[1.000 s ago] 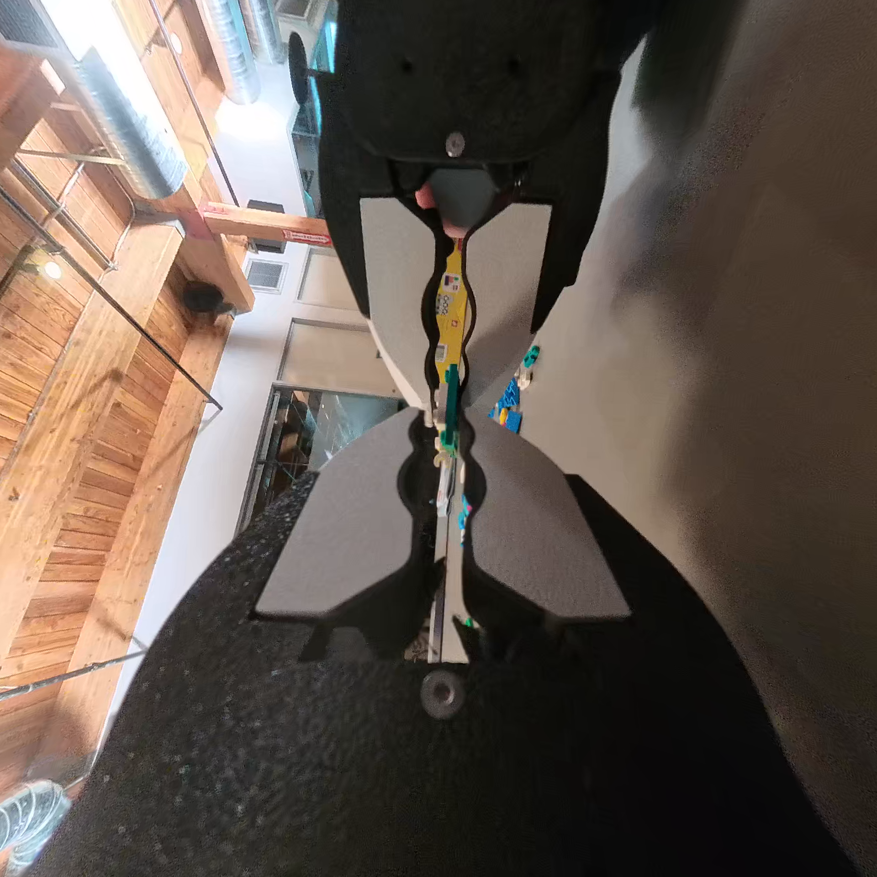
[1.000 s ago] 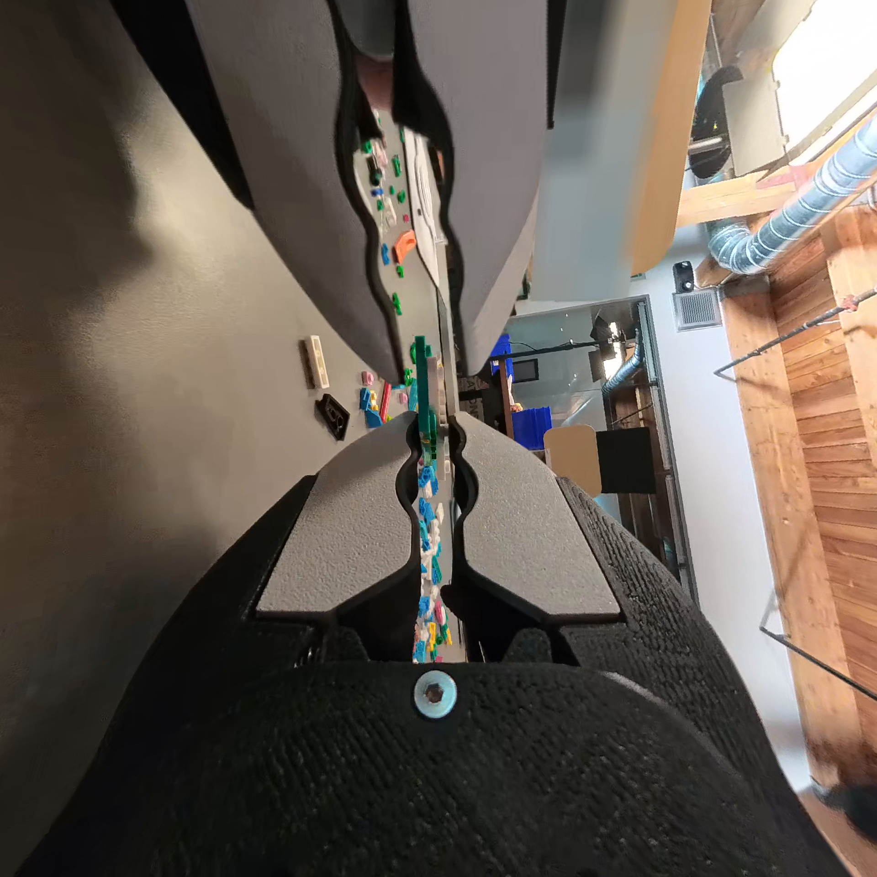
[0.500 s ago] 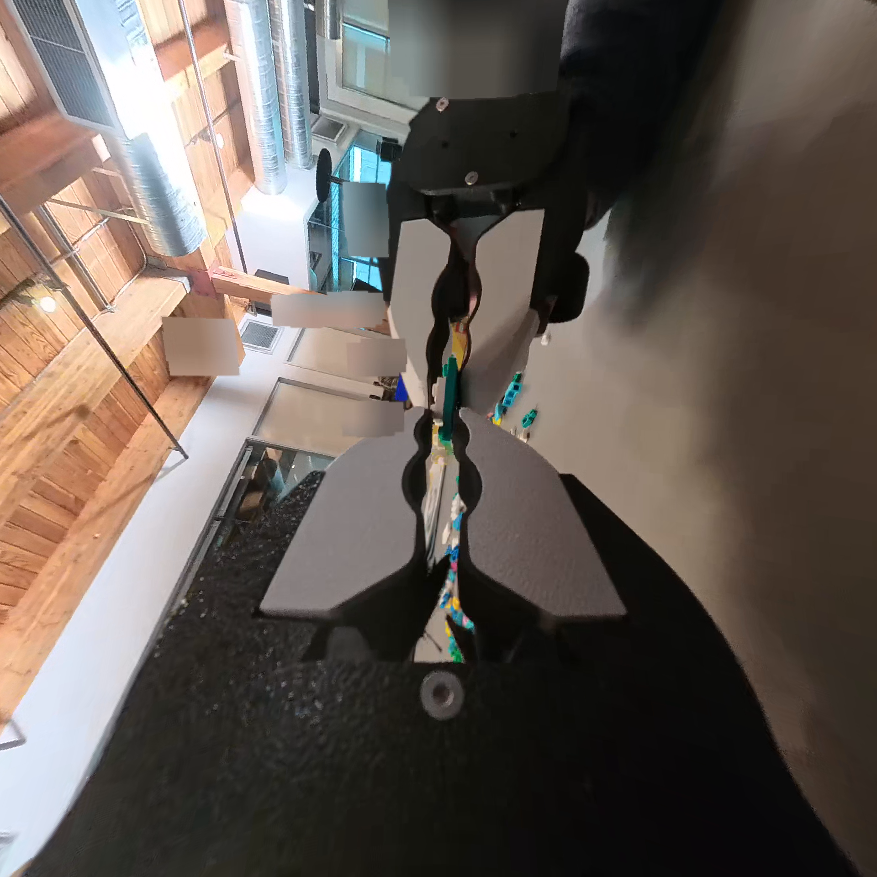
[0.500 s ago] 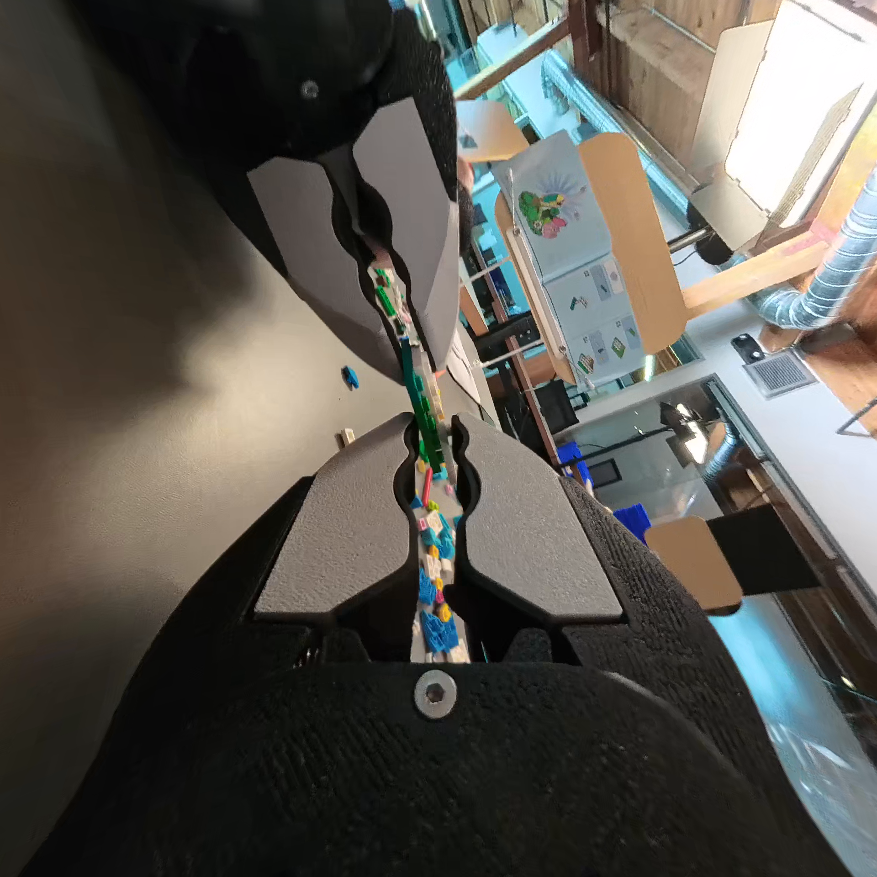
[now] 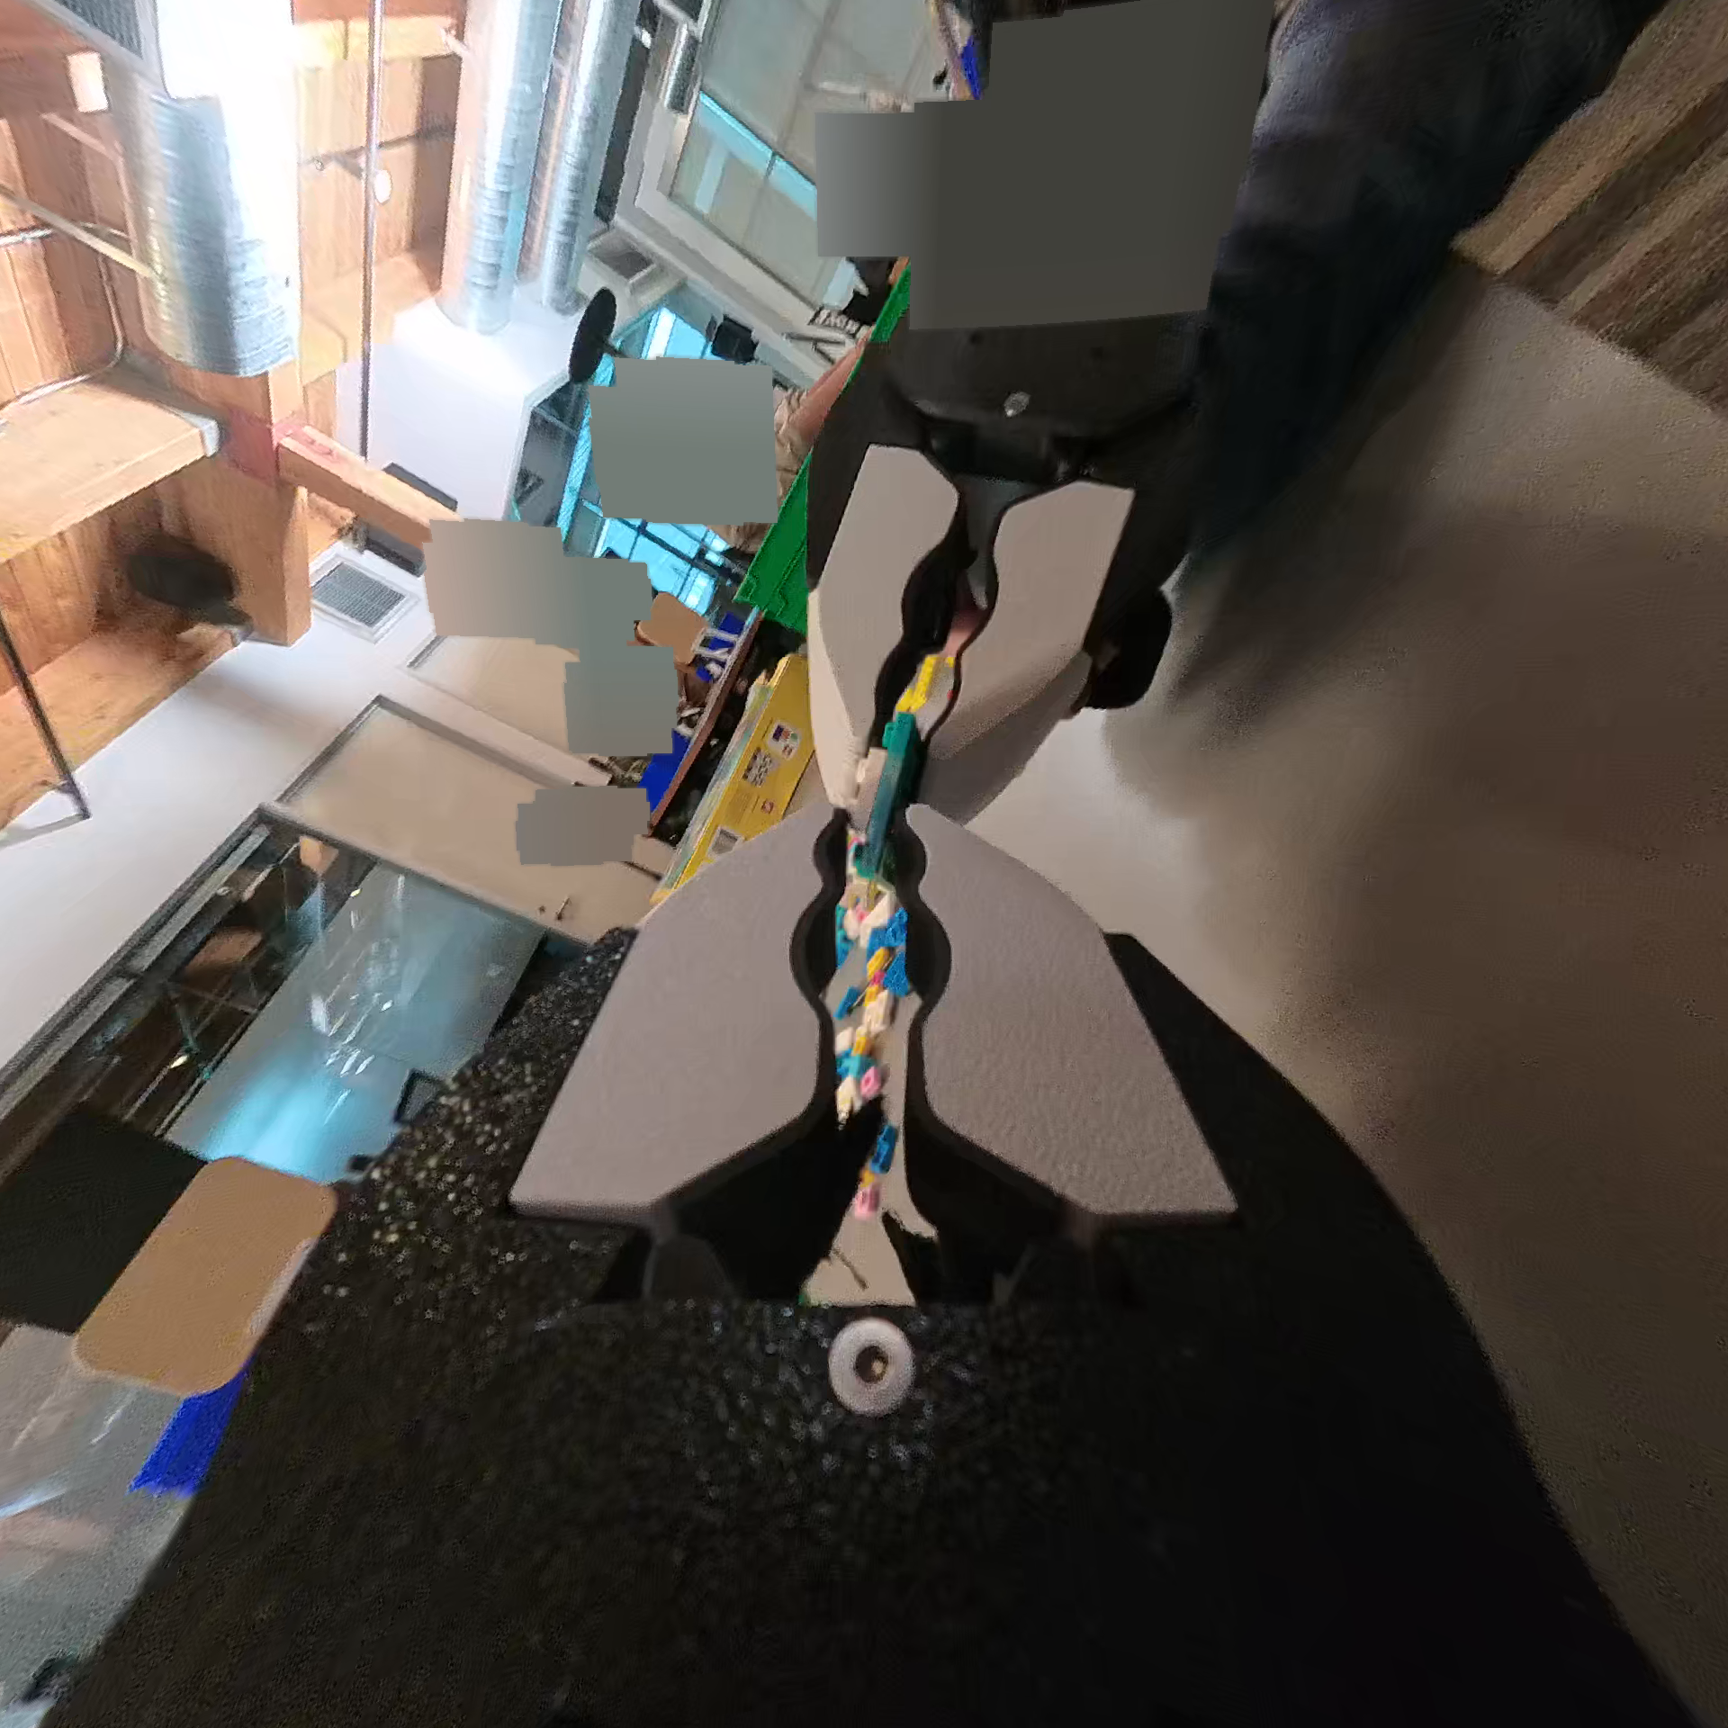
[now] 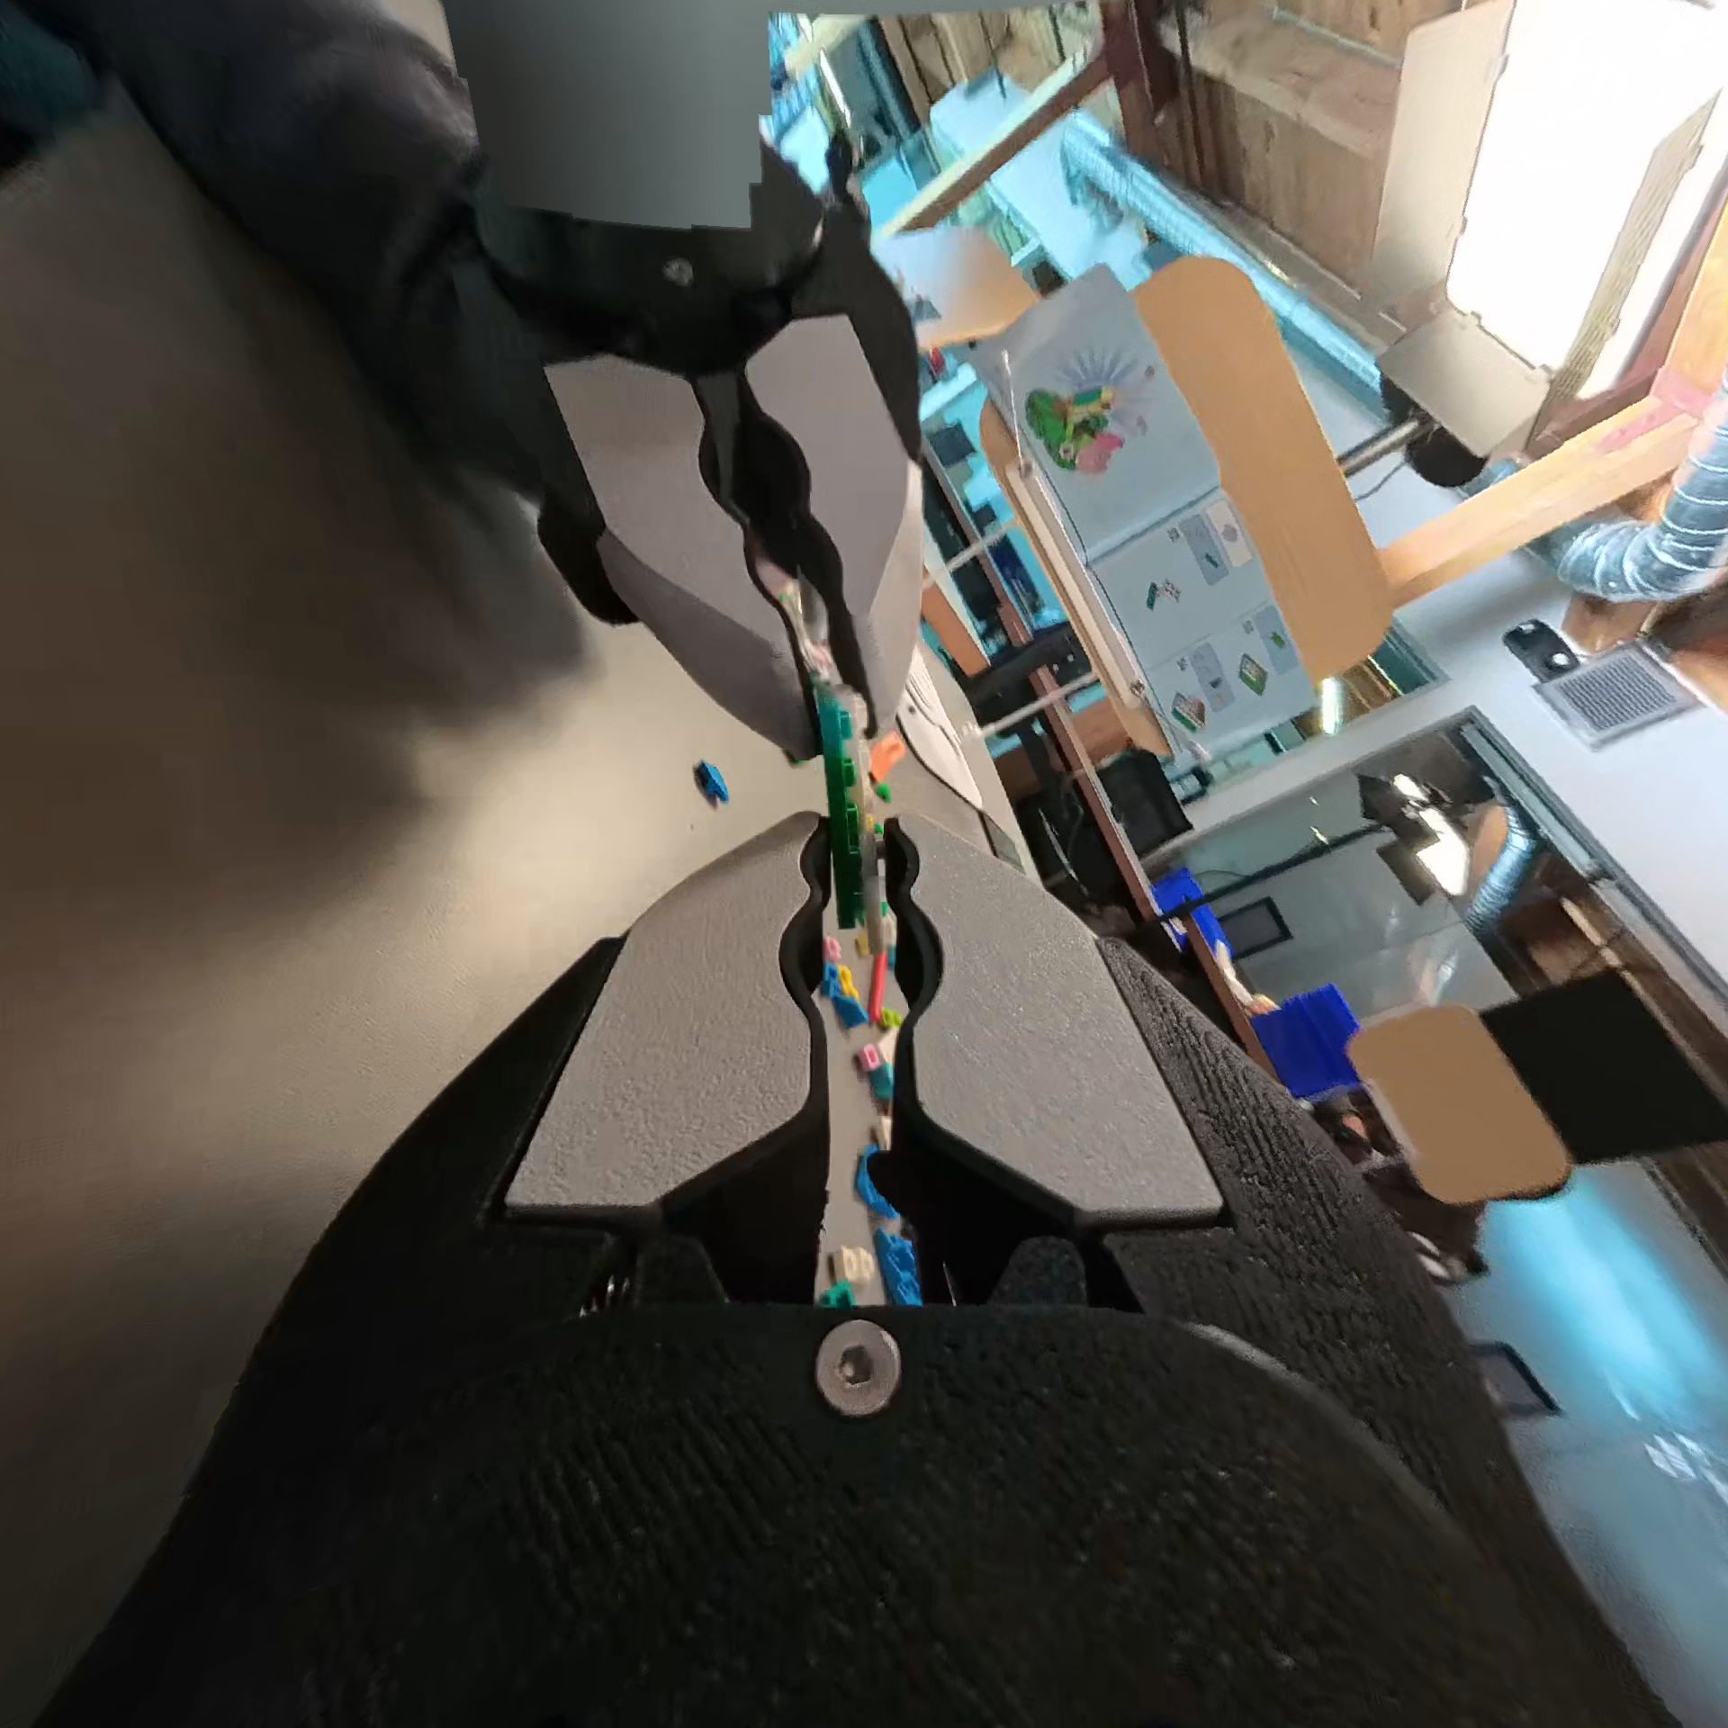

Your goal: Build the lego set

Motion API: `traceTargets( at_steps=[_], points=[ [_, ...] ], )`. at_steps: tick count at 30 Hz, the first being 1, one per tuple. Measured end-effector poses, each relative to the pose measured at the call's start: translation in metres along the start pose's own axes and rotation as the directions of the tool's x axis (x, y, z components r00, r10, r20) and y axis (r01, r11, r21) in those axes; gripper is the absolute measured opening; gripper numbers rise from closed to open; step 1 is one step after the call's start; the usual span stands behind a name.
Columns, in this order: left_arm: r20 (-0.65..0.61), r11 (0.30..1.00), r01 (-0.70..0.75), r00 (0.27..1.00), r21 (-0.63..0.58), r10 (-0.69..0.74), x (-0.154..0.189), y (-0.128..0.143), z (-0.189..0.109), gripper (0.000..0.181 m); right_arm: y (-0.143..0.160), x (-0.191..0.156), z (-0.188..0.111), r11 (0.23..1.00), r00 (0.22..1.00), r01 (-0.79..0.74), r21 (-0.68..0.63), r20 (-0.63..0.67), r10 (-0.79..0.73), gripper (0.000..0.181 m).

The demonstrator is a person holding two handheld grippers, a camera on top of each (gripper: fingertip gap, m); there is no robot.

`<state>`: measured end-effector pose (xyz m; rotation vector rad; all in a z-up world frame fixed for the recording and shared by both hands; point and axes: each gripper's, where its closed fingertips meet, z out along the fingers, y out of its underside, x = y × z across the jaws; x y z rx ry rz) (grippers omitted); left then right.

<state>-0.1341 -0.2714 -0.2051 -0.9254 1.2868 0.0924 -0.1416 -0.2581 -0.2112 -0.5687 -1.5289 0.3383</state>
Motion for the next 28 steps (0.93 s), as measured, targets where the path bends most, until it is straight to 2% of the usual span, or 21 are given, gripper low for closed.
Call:
traceTargets(
  at_steps=[1, 5, 8, 10, 11, 13, 17, 22, 24, 28],
  points=[
    [0.021, 1.000, -0.018, 1.000, -0.026, 0.019, -0.001, 0.004, 0.001, 0.010, 0.004, 0.000, 0.002, 0.999, 0.999, 0.030, -0.037, -0.017, -0.030, 0.008],
    [0.095, 0.984, -0.119, 0.987, -0.129, 0.132, -0.008, 0.013, 0.005, 0.029, 0.016, -0.001, 0.006, 0.984, 0.994, 0.096, -0.147, -0.032, -0.102, 0.008],
    [0.070, 0.942, -0.264, 0.956, -0.205, 0.283, -0.001, 0.016, 0.007, 0.026, 0.017, -0.005, 0.008, 0.975, 0.989, 0.142, -0.169, -0.019, -0.147, 0.008],
    [0.047, 0.896, -0.379, 0.915, -0.232, 0.400, 0.005, 0.016, 0.008, 0.012, 0.015, -0.005, 0.008, 0.973, 0.986, 0.160, -0.164, -0.026, -0.167, 0.008],
    [0.054, 0.880, -0.414, 0.898, -0.235, 0.436, 0.005, 0.014, 0.008, 0.012, 0.013, -0.004, 0.007, 0.977, 0.987, 0.153, -0.151, -0.029, -0.159, 0.008],
    [0.052, 0.900, -0.389, 0.912, -0.196, 0.406, 0.006, 0.007, 0.007, 0.010, 0.007, -0.003, 0.004, 0.988, 0.991, 0.125, -0.096, -0.030, -0.128, 0.009],
    [0.031, 0.975, -0.223, 0.974, -0.026, 0.224, 0.006, -0.016, 0.000, 0.007, -0.014, -0.002, -0.004, 0.997, 1.000, -0.024, 0.067, 0.009, 0.023, 0.012],
    [-0.050, 0.995, 0.010, 0.999, 0.100, -0.005, 0.006, -0.027, -0.005, 0.007, -0.026, -0.004, -0.010, 0.988, 0.997, -0.077, 0.132, 0.039, 0.072, 0.011],
    [-0.049, 0.995, 0.028, 0.998, 0.096, -0.024, 0.004, -0.026, -0.005, 0.007, -0.026, -0.003, -0.010, 0.990, 0.997, -0.079, 0.116, 0.027, 0.076, 0.011],
    [-0.036, 0.998, -0.043, 0.998, 0.040, 0.045, 0.007, -0.018, -0.002, 0.007, -0.019, -0.005, -0.006, 0.999, 1.000, 0.002, 0.037, -0.007, -0.002, 0.011]
  ],
)
